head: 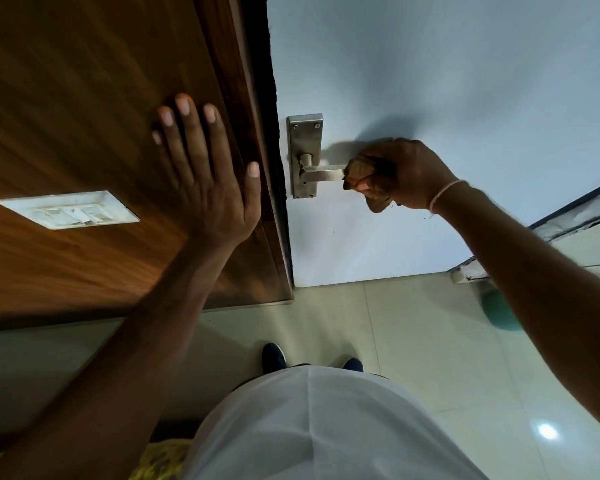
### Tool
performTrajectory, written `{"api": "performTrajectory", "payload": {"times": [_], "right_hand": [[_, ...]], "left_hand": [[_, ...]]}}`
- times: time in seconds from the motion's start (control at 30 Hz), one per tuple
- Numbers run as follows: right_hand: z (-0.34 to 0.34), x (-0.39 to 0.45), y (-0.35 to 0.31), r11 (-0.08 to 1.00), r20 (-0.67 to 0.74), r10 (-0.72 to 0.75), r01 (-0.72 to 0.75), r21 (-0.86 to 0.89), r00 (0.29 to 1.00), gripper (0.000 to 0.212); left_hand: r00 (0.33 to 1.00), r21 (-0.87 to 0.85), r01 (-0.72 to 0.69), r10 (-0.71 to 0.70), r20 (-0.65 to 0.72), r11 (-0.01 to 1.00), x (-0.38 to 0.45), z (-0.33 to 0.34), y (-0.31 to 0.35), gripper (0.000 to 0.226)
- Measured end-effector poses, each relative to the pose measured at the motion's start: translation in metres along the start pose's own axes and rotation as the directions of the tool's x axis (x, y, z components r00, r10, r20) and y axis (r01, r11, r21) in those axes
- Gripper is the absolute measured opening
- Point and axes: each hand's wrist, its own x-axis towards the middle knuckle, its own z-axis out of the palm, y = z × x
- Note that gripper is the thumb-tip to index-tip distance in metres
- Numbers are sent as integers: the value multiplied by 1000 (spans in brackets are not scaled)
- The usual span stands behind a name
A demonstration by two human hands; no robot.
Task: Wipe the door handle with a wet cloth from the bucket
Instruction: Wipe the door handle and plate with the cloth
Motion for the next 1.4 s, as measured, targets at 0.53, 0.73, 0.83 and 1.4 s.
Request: {"api": "performTrajectory", "payload": {"times": [0.53, 0.73, 0.83, 1.4], "right_hand": [[118, -20, -52, -432, 227, 335, -65, 899, 915, 42], [118, 1, -78, -612, 342, 268, -115, 782, 901, 57], [102, -10, -53, -631, 296, 319, -32, 775, 901, 45], [84, -12, -49, -624, 277, 439, 68, 779, 855, 46]], "left_hand": [[1000, -12, 25, -25, 3, 1000, 0, 2, 3, 75], [1000, -17, 14, -13, 11, 1000, -1, 2, 3, 75], [1000, -35, 11, -10, 3, 999, -1, 3, 1, 74], [1000, -22, -3, 3, -10, 1000, -2, 6, 0, 74]]}}
